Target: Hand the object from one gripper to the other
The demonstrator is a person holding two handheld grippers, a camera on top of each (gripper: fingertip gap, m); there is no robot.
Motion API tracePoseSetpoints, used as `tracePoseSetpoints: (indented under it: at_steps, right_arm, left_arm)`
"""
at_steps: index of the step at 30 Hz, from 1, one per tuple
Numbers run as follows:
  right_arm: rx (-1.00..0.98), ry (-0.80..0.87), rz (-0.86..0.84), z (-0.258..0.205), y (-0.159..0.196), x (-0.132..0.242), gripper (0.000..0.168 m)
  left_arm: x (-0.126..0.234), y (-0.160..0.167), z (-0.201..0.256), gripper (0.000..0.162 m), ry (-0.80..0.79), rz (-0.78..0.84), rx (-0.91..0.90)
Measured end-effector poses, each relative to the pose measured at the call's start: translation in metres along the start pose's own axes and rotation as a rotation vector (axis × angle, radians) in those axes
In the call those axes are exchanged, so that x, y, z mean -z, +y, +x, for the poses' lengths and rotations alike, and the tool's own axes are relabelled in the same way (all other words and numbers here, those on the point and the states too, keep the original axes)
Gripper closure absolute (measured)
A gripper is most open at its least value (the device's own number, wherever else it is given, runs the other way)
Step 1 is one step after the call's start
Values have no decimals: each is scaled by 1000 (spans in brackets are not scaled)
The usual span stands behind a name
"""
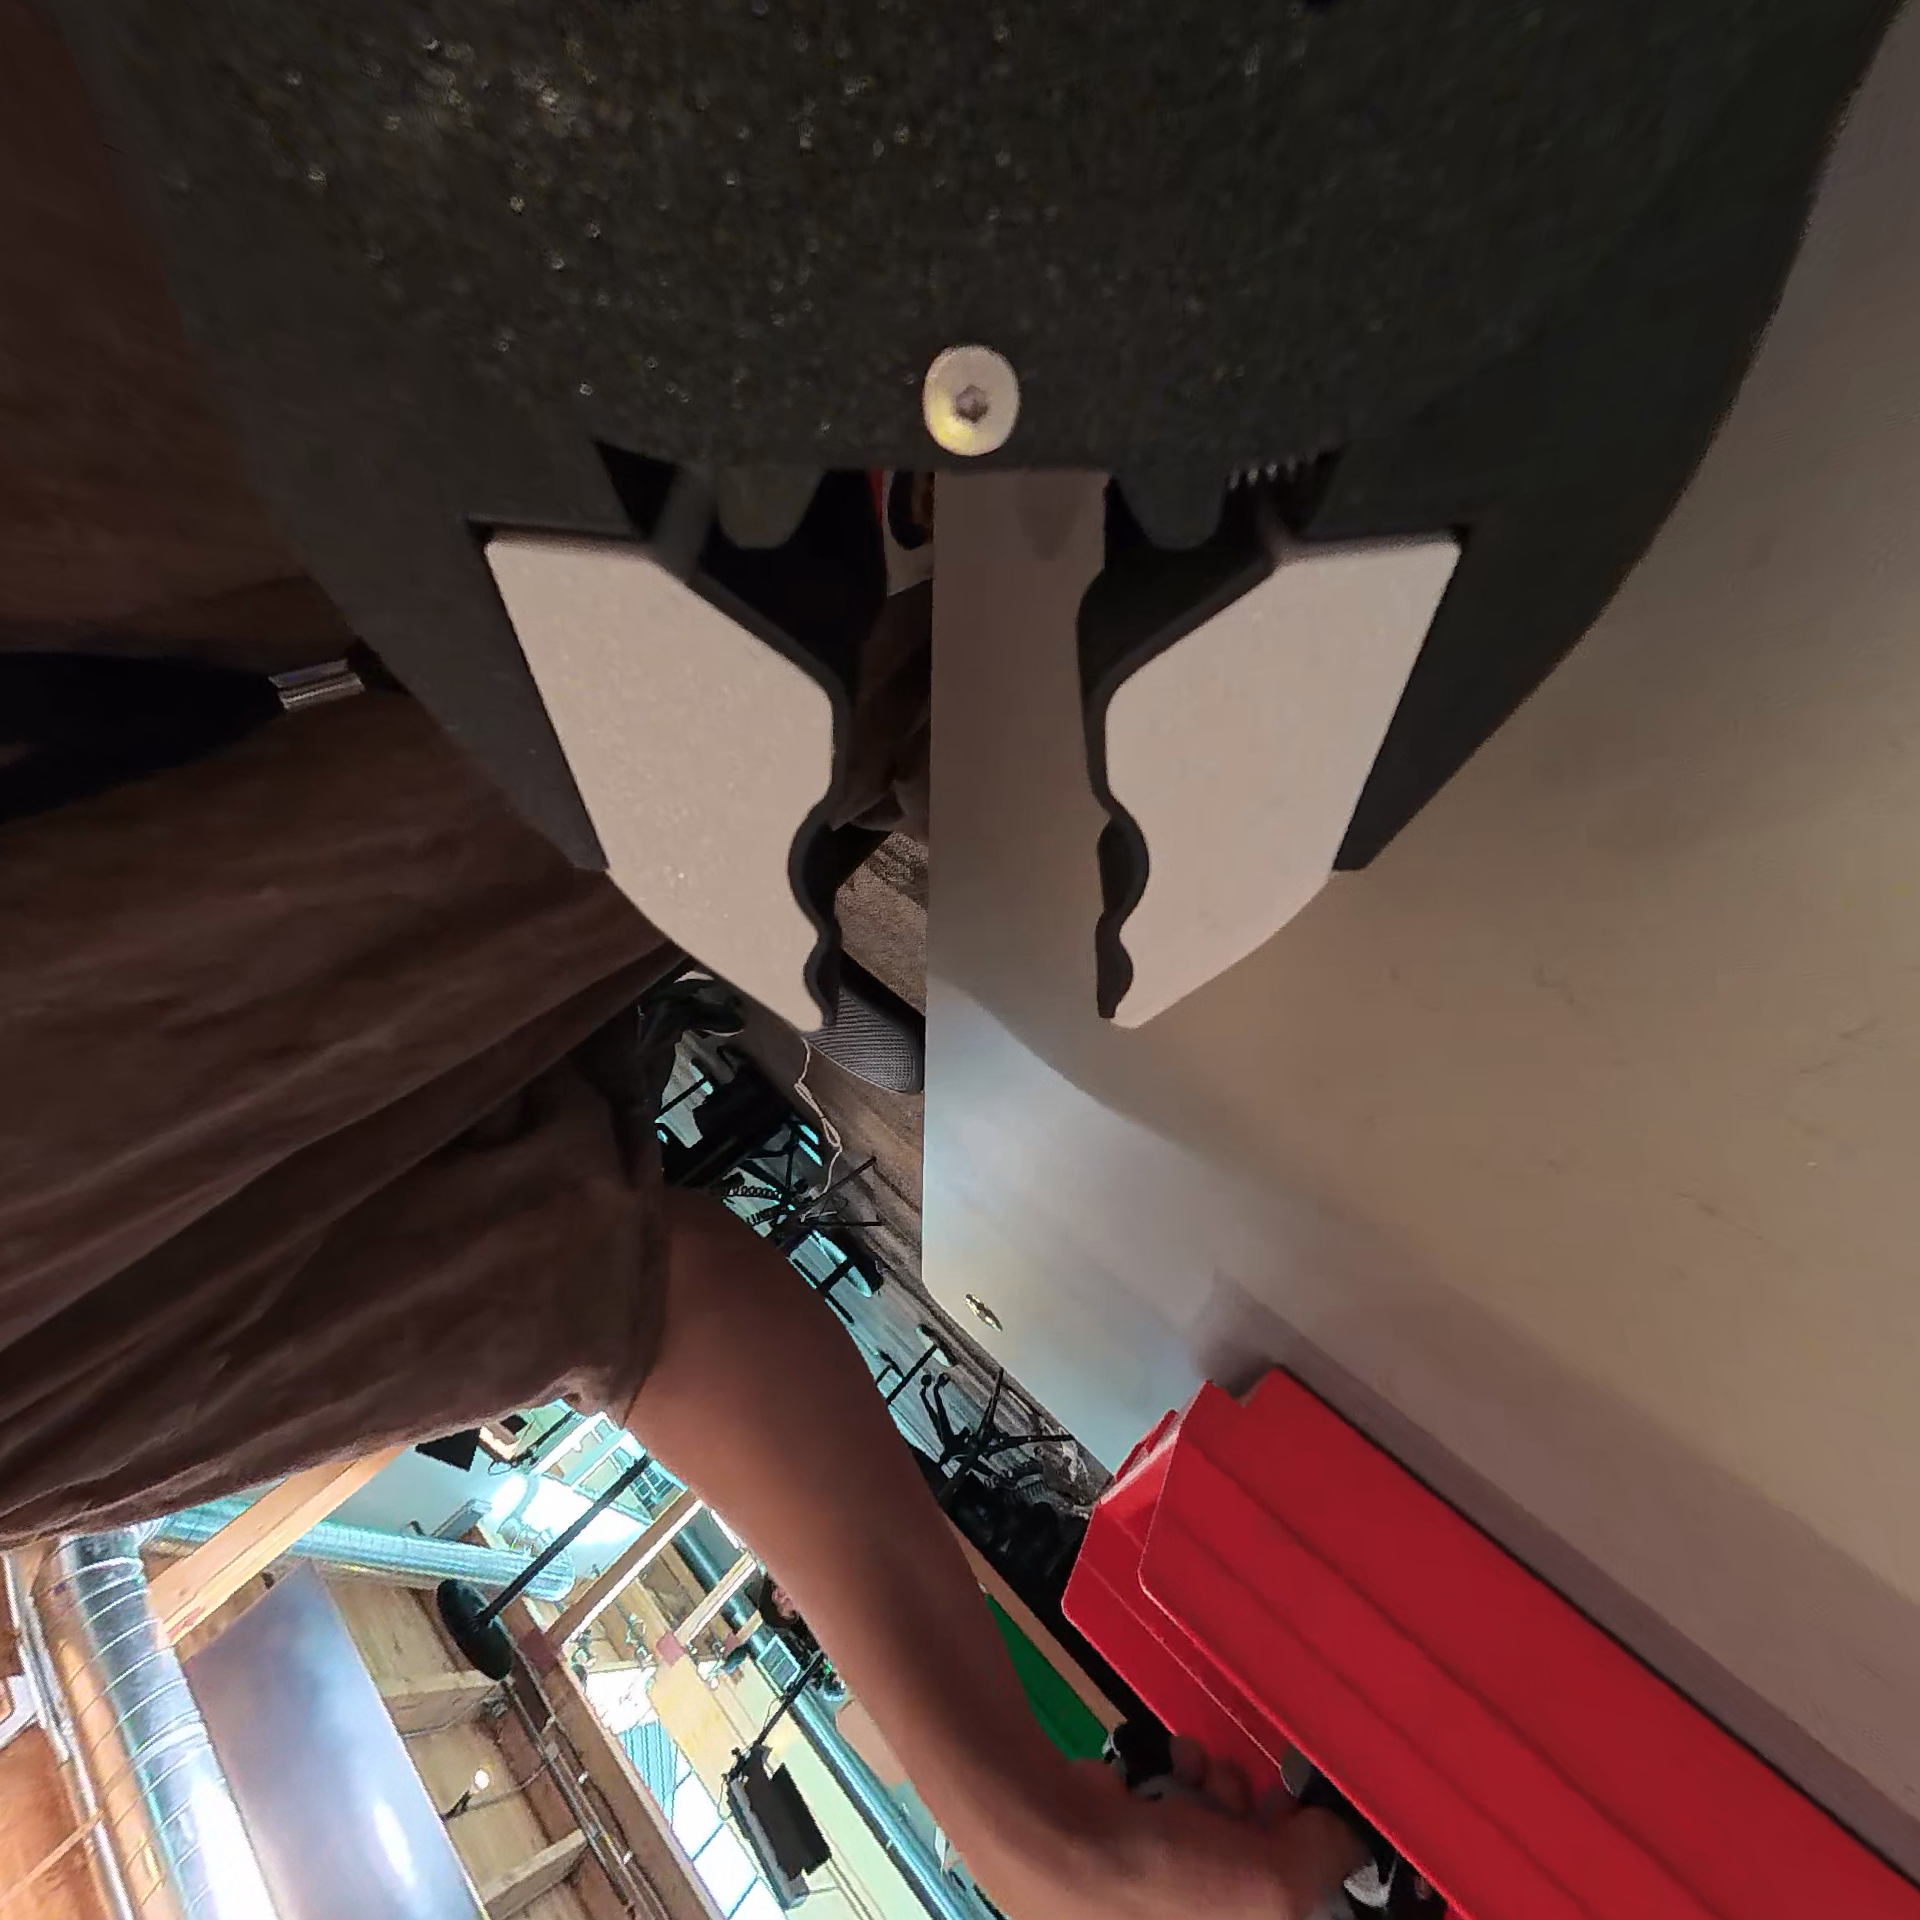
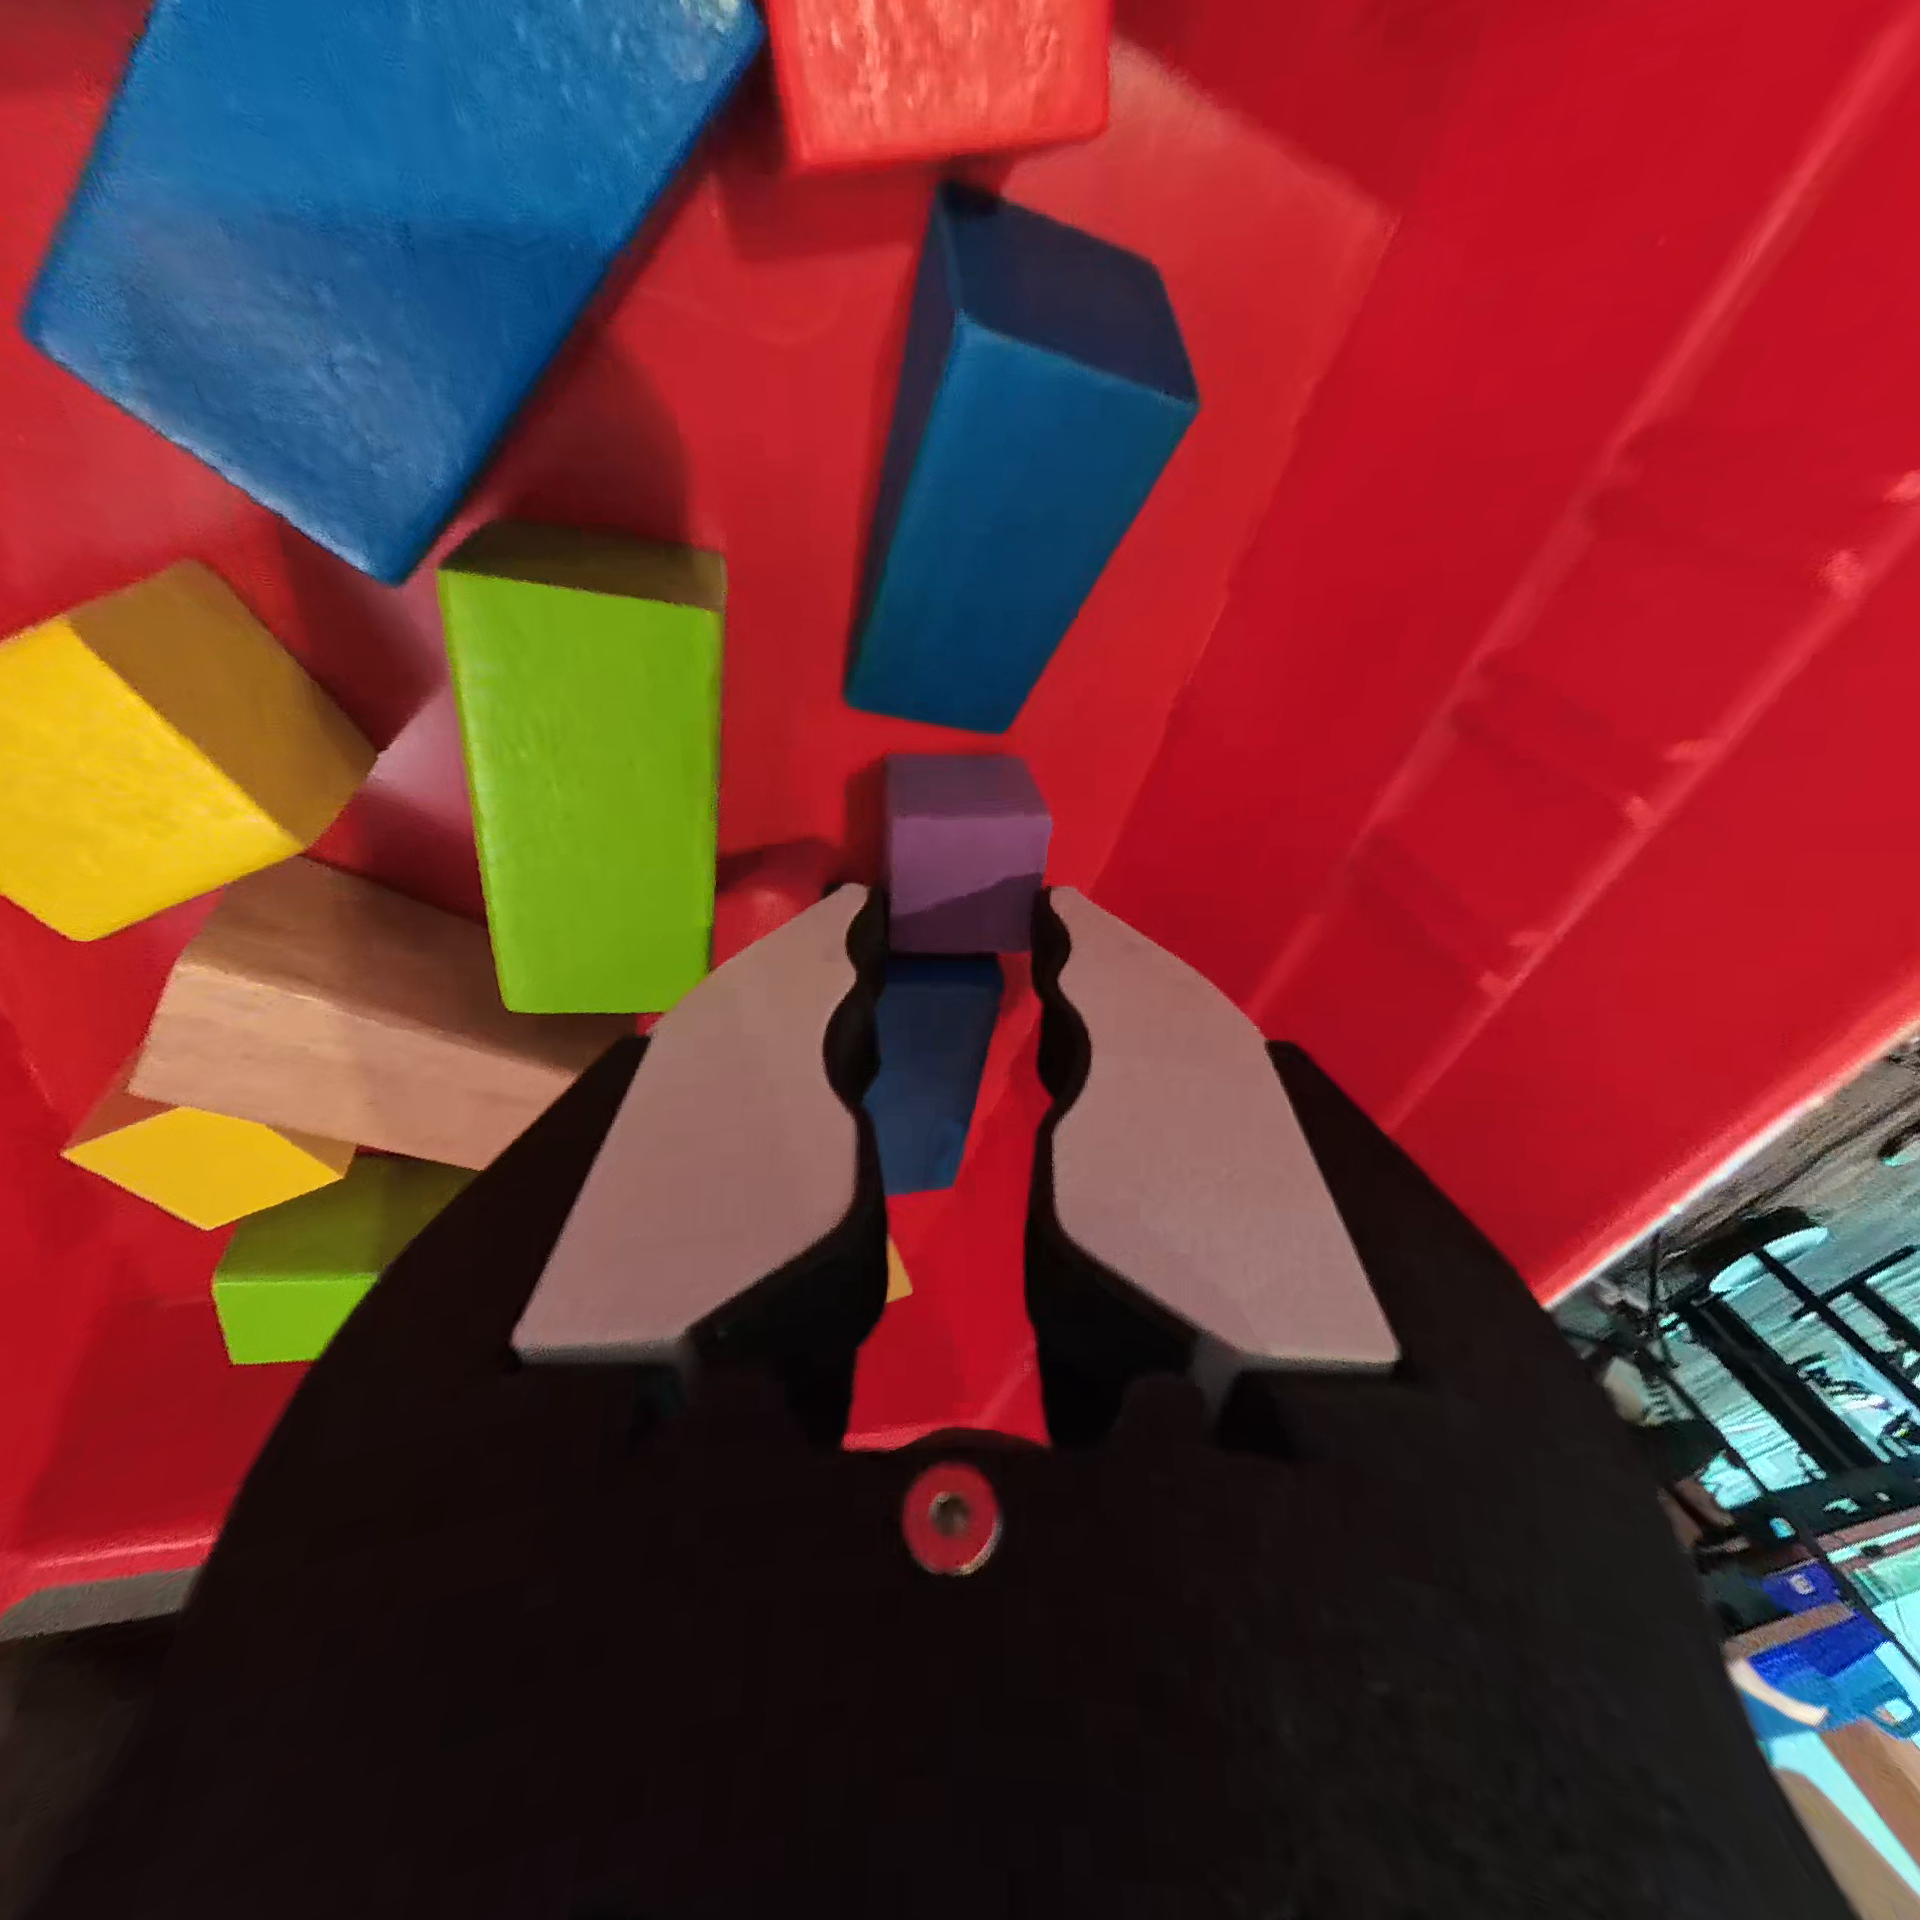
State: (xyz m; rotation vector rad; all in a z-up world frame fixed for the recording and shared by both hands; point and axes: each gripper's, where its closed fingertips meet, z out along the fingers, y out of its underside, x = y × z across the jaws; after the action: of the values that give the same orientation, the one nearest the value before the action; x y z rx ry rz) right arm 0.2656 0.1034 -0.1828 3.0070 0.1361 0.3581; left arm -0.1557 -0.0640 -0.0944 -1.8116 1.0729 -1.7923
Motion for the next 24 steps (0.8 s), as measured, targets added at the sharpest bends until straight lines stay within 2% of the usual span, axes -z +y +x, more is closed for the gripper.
tracePoseSetpoints:
  at_steps: [7, 8, 10, 12, 15, 17, 19, 22, 24]
  right_arm:
    - [18, -29, -19, 1, 1, -2, 141]
    - [29, -20, -15, 2, 1, -2, 139]
    - [50, -2, 1, 3, 3, 1, 122]
    - [59, 43, 79, 9, 4, 19, 119]
    - [-8, 124, 353, 19, 8, 75, 119]
    - [-60, 138, 615, 15, 19, 116, 120]
    - [-108, 83, 904, -4, 35, 145, 120]
    - [-160, -69, 1274, -51, 66, 156, 116]
    - [-202, -255, 1426, -89, 88, 147, 116]
  left_arm:
    - [-2, -1, 4, 115, 35, 8, 27]
    - [-2, -1, 3, 115, 30, 8, 24]
    - [-1, 0, 3, 115, 27, 4, 22]
    - [-1, 0, 2, 115, 26, 3, 25]
    - [-1, 0, 0, 115, 10, -1, 15]
    - [1, 3, -7, 115, -50, -19, -23]
    - [5, 4, -20, 113, -154, -40, -91]
    - [11, 3, -36, 110, -268, -51, -160]
    - [13, 0, -41, 109, -293, -44, -162]
